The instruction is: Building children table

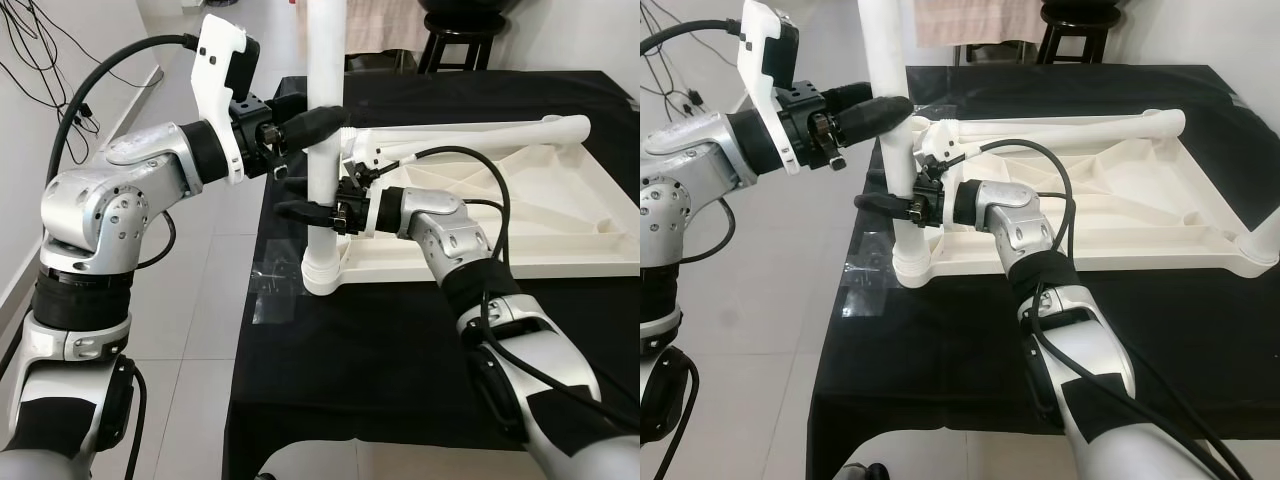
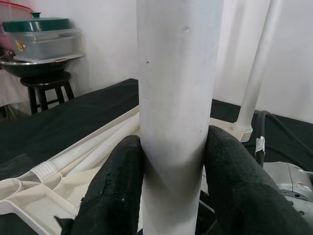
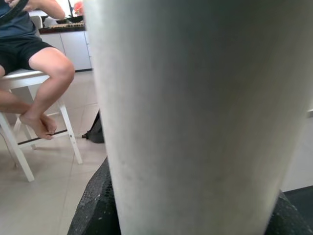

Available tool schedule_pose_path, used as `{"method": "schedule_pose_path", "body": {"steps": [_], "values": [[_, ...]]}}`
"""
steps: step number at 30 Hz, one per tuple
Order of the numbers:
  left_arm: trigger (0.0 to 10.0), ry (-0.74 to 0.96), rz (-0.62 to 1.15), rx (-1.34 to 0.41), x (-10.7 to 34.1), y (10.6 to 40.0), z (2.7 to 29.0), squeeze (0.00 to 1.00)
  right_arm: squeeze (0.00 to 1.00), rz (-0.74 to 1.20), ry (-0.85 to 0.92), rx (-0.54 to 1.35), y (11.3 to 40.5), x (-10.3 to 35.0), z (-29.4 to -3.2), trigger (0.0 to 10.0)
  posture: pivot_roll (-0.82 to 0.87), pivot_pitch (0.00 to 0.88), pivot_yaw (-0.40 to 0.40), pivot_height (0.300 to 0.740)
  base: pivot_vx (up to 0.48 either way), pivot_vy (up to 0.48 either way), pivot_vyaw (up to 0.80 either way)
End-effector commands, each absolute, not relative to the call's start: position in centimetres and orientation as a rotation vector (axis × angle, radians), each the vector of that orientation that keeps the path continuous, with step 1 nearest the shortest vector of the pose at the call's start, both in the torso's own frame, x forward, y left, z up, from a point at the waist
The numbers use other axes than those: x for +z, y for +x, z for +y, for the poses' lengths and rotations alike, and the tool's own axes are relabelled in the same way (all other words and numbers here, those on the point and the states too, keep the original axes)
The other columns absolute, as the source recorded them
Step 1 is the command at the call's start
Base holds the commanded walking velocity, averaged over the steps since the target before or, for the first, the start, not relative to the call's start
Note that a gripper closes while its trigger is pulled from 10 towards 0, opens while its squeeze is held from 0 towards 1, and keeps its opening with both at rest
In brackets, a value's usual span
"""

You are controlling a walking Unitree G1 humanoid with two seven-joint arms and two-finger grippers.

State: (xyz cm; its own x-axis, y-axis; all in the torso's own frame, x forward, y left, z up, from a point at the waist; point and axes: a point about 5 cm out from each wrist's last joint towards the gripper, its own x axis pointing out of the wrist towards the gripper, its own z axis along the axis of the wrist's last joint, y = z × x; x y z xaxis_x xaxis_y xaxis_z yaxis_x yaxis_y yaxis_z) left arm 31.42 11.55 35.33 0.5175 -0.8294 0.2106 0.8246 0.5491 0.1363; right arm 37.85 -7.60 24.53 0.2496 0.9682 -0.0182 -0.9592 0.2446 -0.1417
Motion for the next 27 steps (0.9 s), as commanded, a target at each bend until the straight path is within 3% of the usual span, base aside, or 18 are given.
{"method": "schedule_pose_path", "body": {"steps": [1, 10, 11, 12, 13, 21, 23, 24, 25, 26, 27], "values": [[0.0, 0.016, -0.227, -1.008, 34.7, 31.6, 11.2, 0.0, 0.0, -0.046, -0.109, 1.408, 37.3, 23.6, -6.0, 0.0, 0.06, 0.156, 0.028, 0.74, 0.0, 0.0, 0.0], [0.0, 0.008, -0.228, -0.995, 34.6, 31.6, 11.3, 0.0, 0.0, -0.065, -0.106, 1.369, 37.8, 23.6, -6.4, 0.0, 0.06, 0.156, 0.028, 0.74, 0.0, 0.0, 0.0], [3.3, -0.003, -0.23, -0.984, 34.6, 31.7, 11.4, 1.0, 0.0, -0.068, -0.105, 1.35, 37.9, 23.6, -6.5, 0.0, 0.05, 0.157, 0.031, 0.74, 0.0, 0.0, 0.0], [3.3, -0.003, -0.23, -0.984, 34.6, 31.7, 11.4, 1.0, 0.0, -0.068, -0.105, 1.35, 37.9, 23.6, -6.5, 0.0, 0.05, 0.157, 0.031, 0.74, 0.0, 0.0, 0.0], [10.0, -0.005, -0.229, -0.975, 34.7, 31.7, 11.5, 1.0, 0.0, -0.071, -0.1, 1.312, 38.0, 23.5, -6.7, 0.0, 0.05, 0.158, 0.033, 0.74, 0.0, 0.0, 0.0], [10.0, -0.008, -0.239, -0.954, 34.8, 32.0, 11.4, 1.0, 0.0, -0.043, -0.058, 1.072, 38.4, 23.0, -7.7, 0.0, 0.04, 0.155, 0.017, 0.74, 0.0, 0.0, 0.0], [10.0, -0.003, -0.243, -0.922, 34.8, 32.0, 11.5, 1.0, 0.0, 0.048, 0.022, 0.793, 37.6, 20.8, -7.3, 0.0, 0.05, 0.157, -0.024, 0.74, 0.0, 0.0, 0.0], [10.0, -0.003, -0.243, -0.922, 34.8, 32.0, 11.5, 1.0, 0.0, 0.048, 0.022, 0.793, 37.6, 20.8, -7.3, 0.0, 0.05, 0.157, -0.024, 0.74, 0.0, 0.0, 0.0], [10.0, 0.0, -0.242, -0.91, 34.8, 32.0, 11.5, 1.0, 0.0, 0.071, 0.028, 0.662, 37.1, 20.0, -7.3, 0.0, 0.05, 0.157, -0.024, 0.74, 0.0, 0.0, 0.0], [10.0, -0.008, -0.238, -0.906, 34.8, 32.1, 11.7, 0.0, 0.0, 0.105, 0.021, 0.48, 34.9, 17.6, -6.6, 0.0, 0.04, 0.16, -0.021, 0.74, 0.0, 0.0, 0.0], [10.0, -0.015, -0.235, -0.906, 34.8, 32.1, 11.8, 0.0, 0.0, 0.12, 0.021, 0.35, 33.1, 16.5, -6.4, 0.0, 0.04, 0.16, -0.021, 0.74, 0.0, 0.0, 0.0]]}}
